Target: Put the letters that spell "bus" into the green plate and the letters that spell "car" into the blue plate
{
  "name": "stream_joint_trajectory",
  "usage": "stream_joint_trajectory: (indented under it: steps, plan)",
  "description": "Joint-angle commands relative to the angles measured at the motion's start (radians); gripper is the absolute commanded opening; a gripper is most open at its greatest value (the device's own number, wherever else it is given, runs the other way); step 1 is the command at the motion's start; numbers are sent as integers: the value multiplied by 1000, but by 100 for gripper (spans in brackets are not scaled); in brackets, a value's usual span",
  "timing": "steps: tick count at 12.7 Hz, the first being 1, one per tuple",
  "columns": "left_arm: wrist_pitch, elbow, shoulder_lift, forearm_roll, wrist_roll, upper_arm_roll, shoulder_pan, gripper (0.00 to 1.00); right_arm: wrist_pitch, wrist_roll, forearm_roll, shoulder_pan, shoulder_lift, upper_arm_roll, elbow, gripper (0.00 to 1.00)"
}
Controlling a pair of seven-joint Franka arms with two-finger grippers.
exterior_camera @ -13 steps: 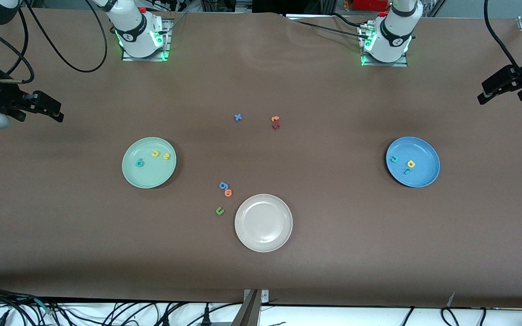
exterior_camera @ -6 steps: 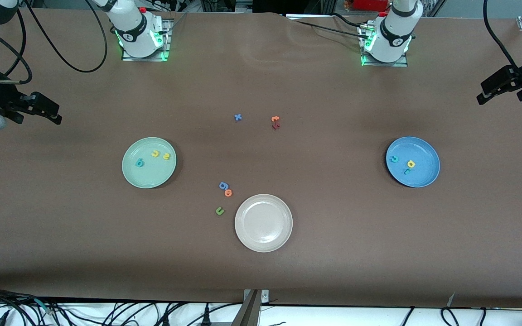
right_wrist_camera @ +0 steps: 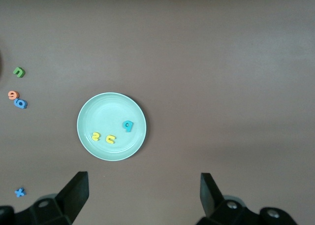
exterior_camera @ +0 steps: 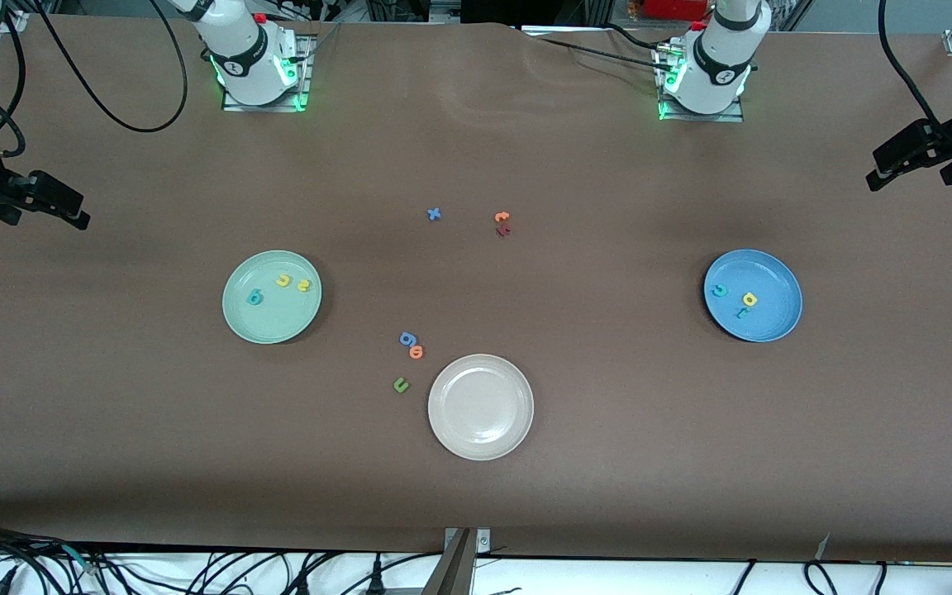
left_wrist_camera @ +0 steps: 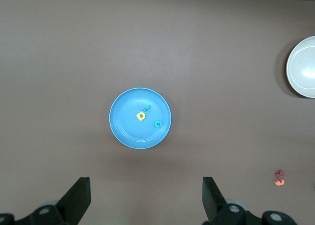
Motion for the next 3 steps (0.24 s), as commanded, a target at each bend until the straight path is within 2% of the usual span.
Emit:
stream_joint_trajectory:
  steps: [1, 3]
  plan:
    - [-12, 7, 0, 24, 1, -7, 4, 100, -20, -10, 36, -1, 14, -2, 22, 100]
    - [-12, 7, 0, 24, 3, -6, 4, 100, -17, -5, 50, -1, 11, -2, 19, 100]
